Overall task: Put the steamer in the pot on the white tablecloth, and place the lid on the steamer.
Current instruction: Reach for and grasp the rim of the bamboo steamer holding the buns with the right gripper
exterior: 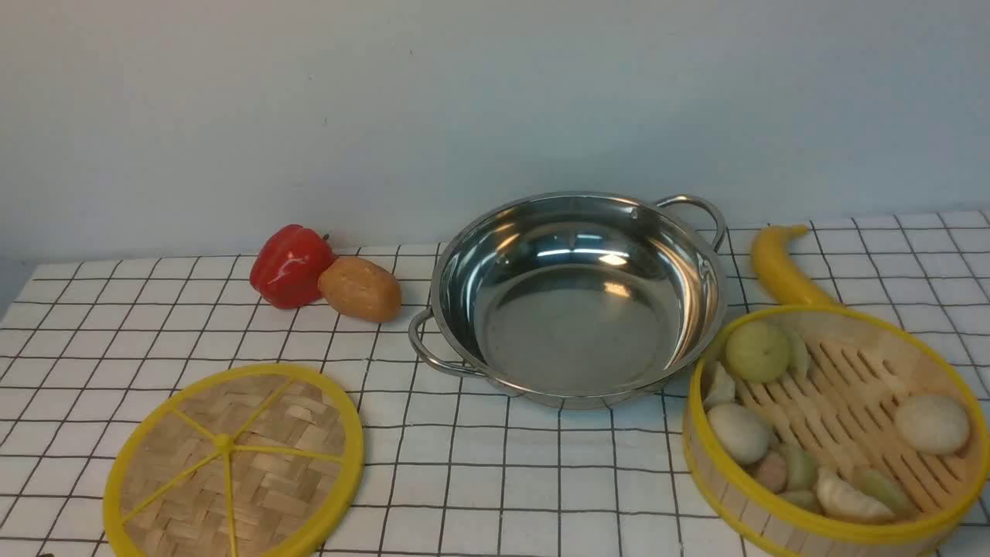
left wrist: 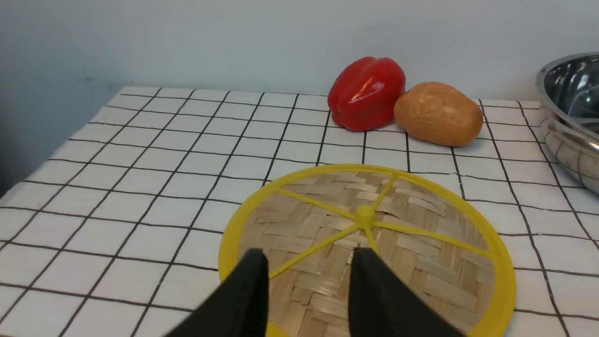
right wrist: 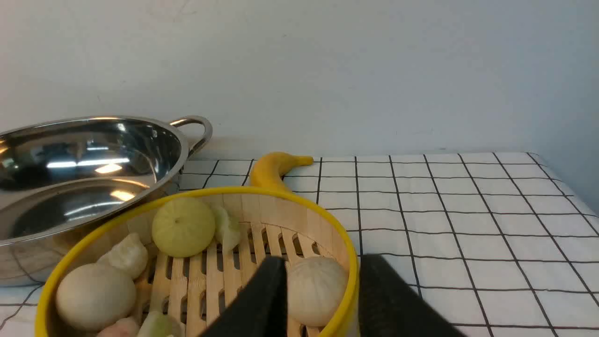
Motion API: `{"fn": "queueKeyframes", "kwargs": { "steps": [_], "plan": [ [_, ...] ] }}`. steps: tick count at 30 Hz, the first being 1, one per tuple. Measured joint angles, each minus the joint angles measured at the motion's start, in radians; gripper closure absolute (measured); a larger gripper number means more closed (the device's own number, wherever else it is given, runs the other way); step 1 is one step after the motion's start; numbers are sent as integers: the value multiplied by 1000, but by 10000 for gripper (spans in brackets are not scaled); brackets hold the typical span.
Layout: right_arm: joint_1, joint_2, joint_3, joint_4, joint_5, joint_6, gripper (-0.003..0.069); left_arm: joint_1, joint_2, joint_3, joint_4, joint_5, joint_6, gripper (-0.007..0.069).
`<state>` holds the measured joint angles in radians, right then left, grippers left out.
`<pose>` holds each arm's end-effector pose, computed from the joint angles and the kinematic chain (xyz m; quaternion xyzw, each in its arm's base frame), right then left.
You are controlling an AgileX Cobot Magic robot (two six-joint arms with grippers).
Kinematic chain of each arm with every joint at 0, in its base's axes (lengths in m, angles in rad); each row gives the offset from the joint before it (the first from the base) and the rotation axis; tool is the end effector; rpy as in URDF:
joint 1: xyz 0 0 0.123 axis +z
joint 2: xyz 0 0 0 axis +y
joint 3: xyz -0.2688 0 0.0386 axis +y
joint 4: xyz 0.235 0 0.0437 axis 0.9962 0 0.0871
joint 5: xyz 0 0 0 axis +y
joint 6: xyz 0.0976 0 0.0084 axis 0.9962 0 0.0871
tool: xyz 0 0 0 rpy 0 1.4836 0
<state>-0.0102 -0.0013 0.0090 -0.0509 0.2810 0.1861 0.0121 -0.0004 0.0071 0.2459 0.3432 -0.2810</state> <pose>0.0624 -0.0020 0.1834 0.0615 0.7721 0.0347 0.6316 0.0609 0.0088 0.1790 -0.0492 0.7889 0.0211 0.6122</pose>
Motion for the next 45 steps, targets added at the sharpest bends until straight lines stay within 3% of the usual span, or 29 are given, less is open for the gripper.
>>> {"fn": "queueKeyframes", "kwargs": {
  "steps": [32, 35, 40, 42, 45],
  "plan": [
    [0, 0, 0, 0, 0, 0, 419, 0, 0, 0, 0, 0, 0, 382],
    [0, 0, 0, 0, 0, 0, 419, 0, 0, 0, -47, -5, -8, 382],
    [0, 0, 0, 7, 0, 5, 419, 0, 0, 0, -273, -37, -50, 382],
    [0, 0, 0, 68, -4, 46, 419, 0, 0, 0, -402, -39, -52, 382],
    [0, 0, 0, 193, -19, 110, 419, 0, 0, 0, -487, -45, -48, 382]
  ]
}}
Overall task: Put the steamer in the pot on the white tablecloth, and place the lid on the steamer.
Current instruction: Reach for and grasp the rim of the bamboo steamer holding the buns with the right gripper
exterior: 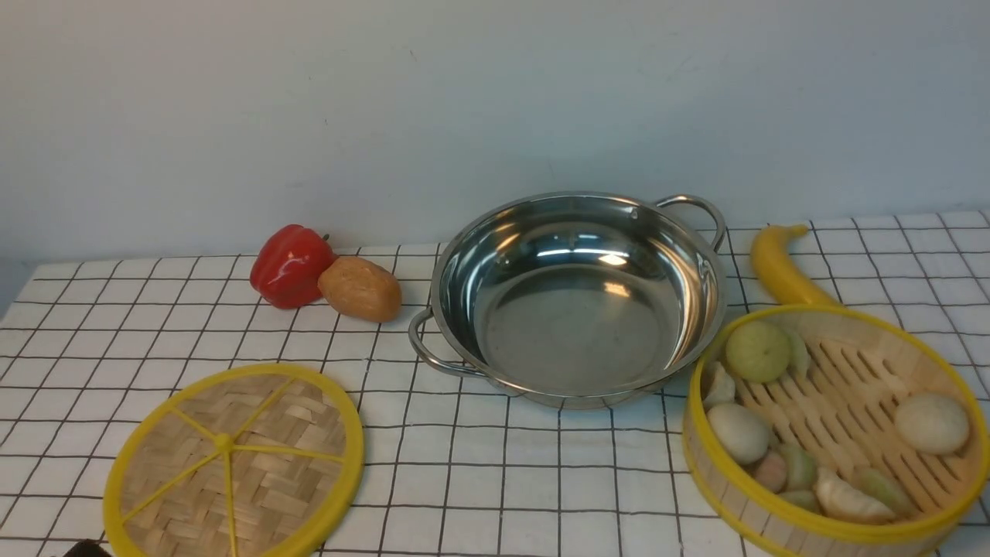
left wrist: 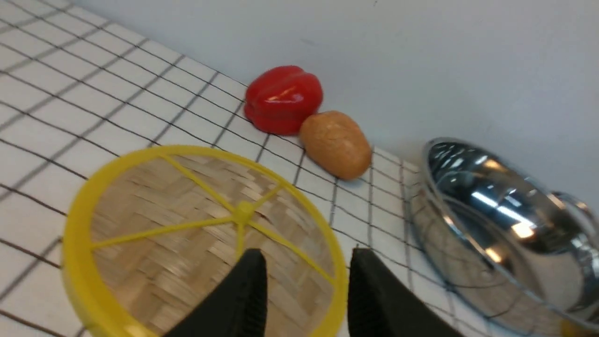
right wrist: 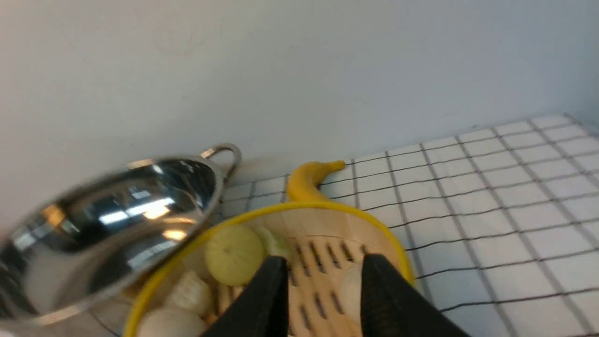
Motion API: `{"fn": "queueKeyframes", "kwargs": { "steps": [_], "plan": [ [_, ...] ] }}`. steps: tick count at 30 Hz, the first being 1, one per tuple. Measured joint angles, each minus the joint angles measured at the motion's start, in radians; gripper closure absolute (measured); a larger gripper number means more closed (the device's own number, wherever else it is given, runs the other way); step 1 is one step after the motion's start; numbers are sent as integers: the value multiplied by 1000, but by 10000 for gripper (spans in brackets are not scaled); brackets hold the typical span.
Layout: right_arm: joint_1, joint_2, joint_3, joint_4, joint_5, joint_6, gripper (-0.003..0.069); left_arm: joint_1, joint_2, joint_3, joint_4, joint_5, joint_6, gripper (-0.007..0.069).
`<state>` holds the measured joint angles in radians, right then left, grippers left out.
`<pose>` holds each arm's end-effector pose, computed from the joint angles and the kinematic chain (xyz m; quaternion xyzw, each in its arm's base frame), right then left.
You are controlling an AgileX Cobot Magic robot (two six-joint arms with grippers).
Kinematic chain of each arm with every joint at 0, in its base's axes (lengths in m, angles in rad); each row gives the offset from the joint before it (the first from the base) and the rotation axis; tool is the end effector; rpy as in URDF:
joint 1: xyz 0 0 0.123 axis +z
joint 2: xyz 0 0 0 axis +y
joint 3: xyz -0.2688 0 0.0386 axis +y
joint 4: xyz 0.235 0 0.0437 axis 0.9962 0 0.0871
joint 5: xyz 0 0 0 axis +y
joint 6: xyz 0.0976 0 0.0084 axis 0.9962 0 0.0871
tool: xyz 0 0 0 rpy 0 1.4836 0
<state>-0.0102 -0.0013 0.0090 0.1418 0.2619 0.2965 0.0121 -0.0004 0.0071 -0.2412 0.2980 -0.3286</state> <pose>0.0628 0.0030 0.1855 0.1575 0.7514 0.1483 0.6234 0.0621 -0.0061 0.1832 -0.1978 0.7514 -0.1963 0.5982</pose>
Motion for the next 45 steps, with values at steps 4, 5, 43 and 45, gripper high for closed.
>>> {"fn": "queueKeyframes", "kwargs": {
  "steps": [4, 5, 43, 45],
  "plan": [
    [0, 0, 0, 290, -5, 136, 419, 0, 0, 0, -59, -29, 34, 382],
    [0, 0, 0, 317, -5, 144, 419, 0, 0, 0, -65, -36, 35, 382],
    [88, 449, -552, 371, 365, -297, 419, 0, 586, -477, 78, 132, 191, 382],
    [88, 576, -614, 272, 492, -211, 419, 0, 718, -559, 107, 229, 218, 382]
  ]
}}
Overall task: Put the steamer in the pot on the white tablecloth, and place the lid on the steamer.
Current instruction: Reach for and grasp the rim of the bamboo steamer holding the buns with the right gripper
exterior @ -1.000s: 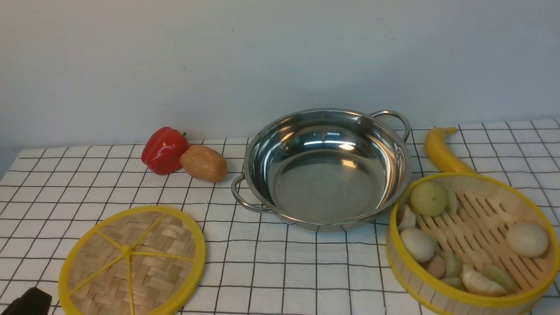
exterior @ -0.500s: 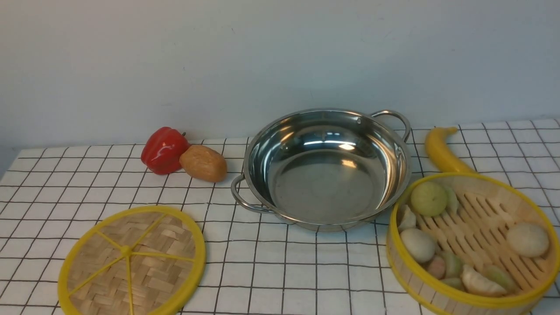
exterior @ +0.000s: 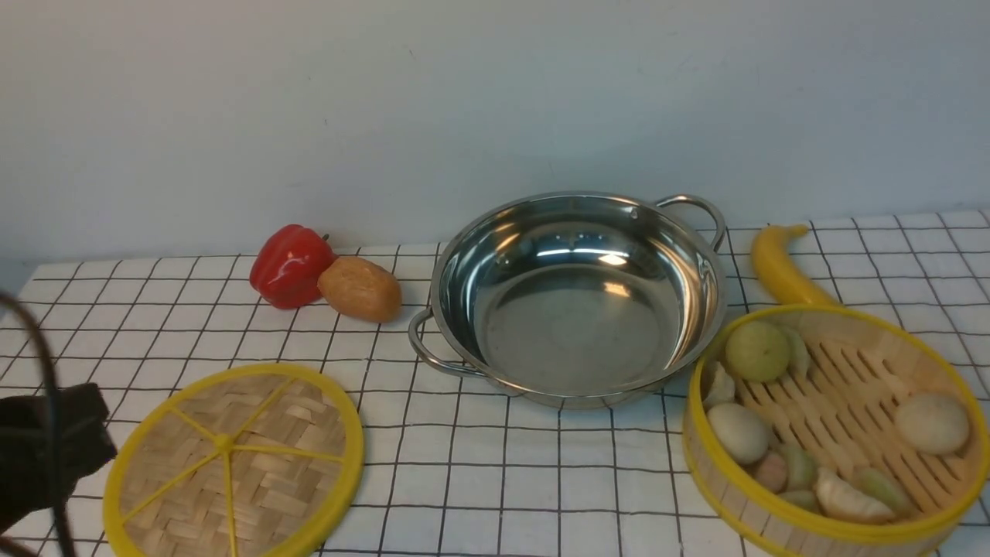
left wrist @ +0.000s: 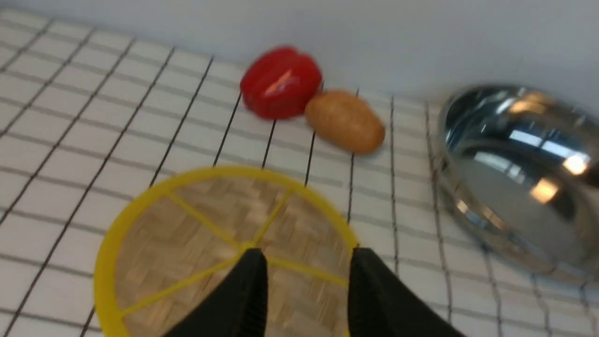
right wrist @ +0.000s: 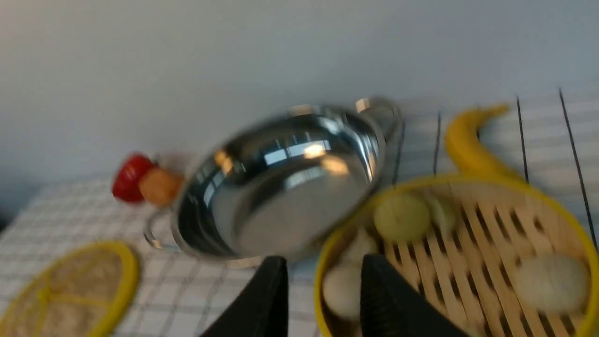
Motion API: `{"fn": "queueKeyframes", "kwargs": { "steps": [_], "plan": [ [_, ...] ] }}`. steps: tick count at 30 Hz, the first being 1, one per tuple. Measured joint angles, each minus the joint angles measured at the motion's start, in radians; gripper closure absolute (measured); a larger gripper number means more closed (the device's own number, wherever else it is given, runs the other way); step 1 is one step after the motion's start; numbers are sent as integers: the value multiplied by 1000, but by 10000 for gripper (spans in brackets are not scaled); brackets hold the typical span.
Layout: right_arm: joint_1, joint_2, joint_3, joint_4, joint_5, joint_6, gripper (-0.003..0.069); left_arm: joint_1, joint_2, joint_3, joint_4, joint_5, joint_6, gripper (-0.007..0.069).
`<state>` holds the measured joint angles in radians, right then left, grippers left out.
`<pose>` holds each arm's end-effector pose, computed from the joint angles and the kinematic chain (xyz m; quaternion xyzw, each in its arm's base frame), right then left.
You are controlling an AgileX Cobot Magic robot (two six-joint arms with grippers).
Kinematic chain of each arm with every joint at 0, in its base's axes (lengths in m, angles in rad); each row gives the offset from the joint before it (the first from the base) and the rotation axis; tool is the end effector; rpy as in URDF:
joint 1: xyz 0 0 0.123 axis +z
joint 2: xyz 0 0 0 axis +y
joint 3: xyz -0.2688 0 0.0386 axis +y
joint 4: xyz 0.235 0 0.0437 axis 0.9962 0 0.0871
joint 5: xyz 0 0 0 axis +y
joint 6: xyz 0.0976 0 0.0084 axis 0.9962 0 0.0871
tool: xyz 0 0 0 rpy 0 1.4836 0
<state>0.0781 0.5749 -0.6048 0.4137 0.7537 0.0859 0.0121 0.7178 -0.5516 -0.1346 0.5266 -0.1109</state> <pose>0.1046 0.0353 0.2995 0.0738 0.8736 0.2284 0.4234 0.1425 -0.0049 0.2777 -0.0901 0.8799 -0.0797 0.4597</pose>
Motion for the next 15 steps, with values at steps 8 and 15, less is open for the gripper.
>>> {"fn": "queueKeyframes", "kwargs": {
  "steps": [8, 15],
  "plan": [
    [0, 313, -33, -326, 180, 258, 419, 0, 347, -122, 22, 136, 129, 382],
    [0, 440, -34, -364, 119, 400, 419, 0, 456, -123, 24, 125, 149, 382]
  ]
}}
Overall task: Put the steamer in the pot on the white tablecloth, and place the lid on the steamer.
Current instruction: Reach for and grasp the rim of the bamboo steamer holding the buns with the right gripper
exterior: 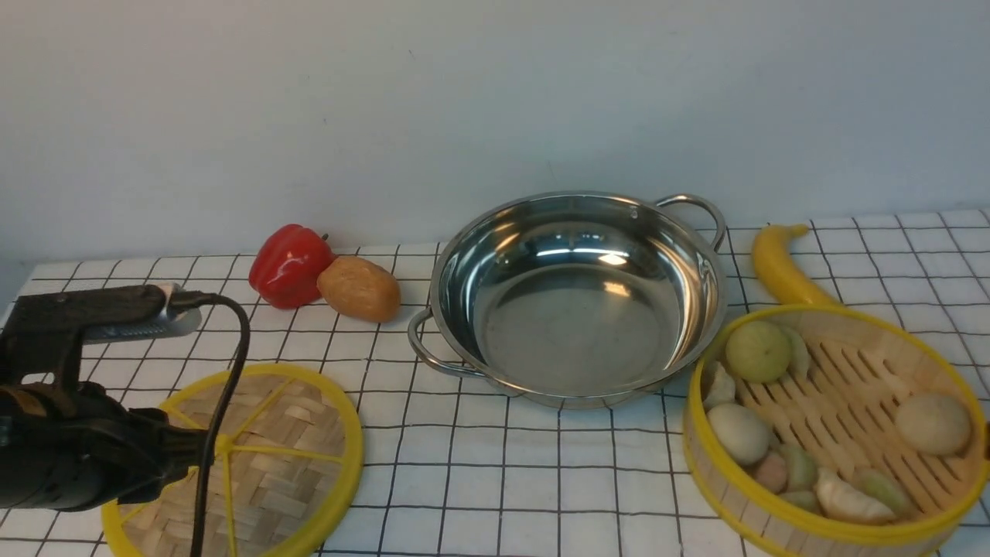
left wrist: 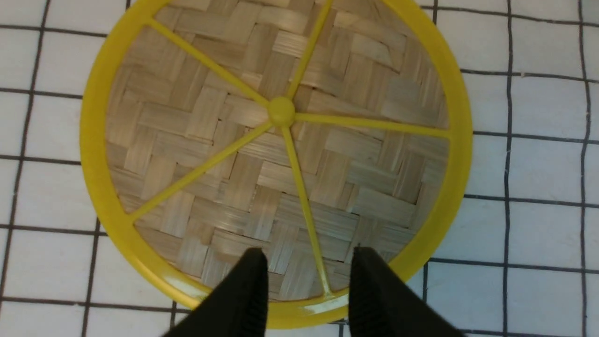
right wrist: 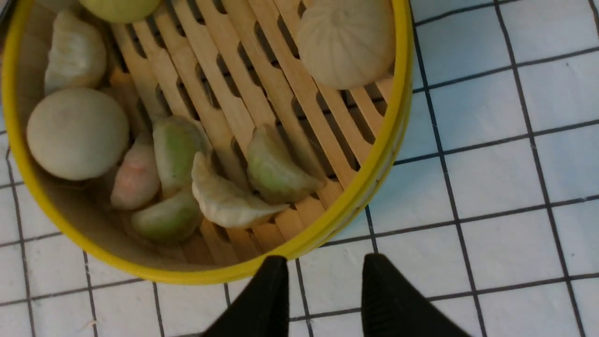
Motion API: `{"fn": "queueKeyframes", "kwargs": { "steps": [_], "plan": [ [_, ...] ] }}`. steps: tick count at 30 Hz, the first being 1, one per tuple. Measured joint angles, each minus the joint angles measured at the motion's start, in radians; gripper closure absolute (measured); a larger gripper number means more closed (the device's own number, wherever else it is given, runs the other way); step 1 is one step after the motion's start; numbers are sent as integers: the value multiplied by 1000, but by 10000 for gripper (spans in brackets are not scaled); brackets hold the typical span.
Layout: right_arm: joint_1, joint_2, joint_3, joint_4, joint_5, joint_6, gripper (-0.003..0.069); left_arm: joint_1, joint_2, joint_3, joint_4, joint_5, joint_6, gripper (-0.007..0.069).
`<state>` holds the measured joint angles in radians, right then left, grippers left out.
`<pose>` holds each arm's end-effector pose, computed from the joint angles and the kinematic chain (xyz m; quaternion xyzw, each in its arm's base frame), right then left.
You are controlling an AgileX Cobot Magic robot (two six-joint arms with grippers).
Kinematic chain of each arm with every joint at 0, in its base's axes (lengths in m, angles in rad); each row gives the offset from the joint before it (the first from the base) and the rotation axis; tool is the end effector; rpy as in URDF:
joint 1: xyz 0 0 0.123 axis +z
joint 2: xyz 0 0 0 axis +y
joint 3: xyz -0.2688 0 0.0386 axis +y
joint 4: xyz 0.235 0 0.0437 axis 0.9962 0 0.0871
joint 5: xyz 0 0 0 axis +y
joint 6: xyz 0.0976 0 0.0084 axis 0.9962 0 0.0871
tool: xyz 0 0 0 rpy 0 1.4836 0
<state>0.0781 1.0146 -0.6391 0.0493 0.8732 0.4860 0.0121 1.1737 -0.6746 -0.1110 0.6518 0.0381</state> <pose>0.1636 0.0165 0.2363 0.2097 0.9562 0.0774 0.1891 0.2066 -0.0041 0.2263 -0.0217 0.9669 -0.0373 0.2515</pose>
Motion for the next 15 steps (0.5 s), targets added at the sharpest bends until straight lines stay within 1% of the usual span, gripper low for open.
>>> {"fn": "queueKeyframes", "kwargs": {
  "steps": [1, 3, 5, 9, 15],
  "plan": [
    [0, 3, 0, 0, -1, 0, 419, 0, 1, 0, 0, 0, 0, 382],
    [0, 53, 0, -8, -19, 51, 419, 0, 3, 0, 0, -8, 0, 382],
    [0, 79, 0, -12, -25, 78, 419, 0, 3, 0, -2, -14, 0, 382],
    [0, 172, 0, -26, -82, 134, 419, 0, 3, 0, -13, -22, 0, 382],
    [0, 275, -2, -30, -132, 159, 419, 0, 3, -1, -31, -22, 0, 382]
  ]
}}
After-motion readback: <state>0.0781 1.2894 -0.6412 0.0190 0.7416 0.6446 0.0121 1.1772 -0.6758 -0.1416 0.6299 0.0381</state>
